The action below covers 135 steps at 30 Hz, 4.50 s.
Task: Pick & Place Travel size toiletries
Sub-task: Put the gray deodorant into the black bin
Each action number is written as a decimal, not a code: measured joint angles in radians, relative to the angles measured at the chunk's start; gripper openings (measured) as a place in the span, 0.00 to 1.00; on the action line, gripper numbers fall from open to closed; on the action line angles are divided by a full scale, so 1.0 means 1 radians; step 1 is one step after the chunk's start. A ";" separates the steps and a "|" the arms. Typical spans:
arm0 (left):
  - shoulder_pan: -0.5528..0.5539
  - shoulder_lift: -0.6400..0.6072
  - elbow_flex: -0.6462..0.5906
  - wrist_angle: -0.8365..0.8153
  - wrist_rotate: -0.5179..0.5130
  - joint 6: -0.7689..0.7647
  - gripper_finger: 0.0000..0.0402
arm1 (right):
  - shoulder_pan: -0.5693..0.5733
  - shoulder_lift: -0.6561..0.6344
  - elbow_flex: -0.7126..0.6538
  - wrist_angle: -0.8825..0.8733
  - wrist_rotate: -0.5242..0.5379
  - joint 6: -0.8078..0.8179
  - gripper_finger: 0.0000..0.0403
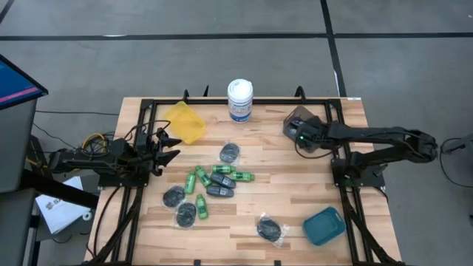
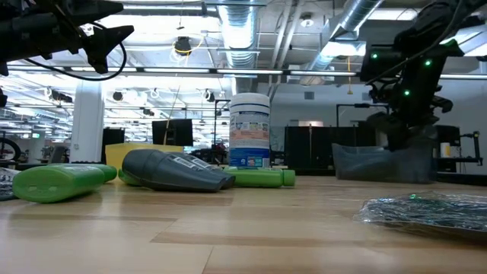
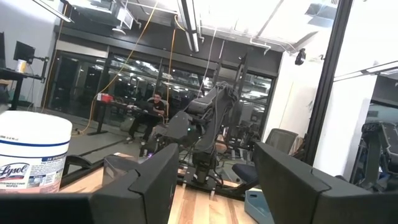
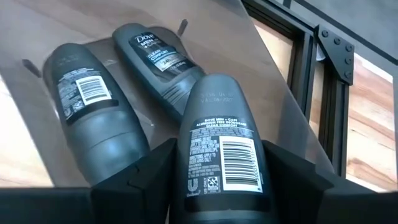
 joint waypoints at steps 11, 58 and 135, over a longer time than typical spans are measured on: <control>0.000 0.000 0.000 0.000 0.000 0.000 0.51 | -0.033 0.066 0.012 0.000 0.000 -0.012 0.56; 0.000 0.020 0.000 0.005 -0.001 -0.004 0.51 | 0.540 0.560 0.468 0.830 -0.237 -0.660 0.66; -0.001 -0.147 0.000 -0.378 -0.056 0.067 0.00 | 0.506 1.020 0.779 0.764 -0.419 -0.594 0.51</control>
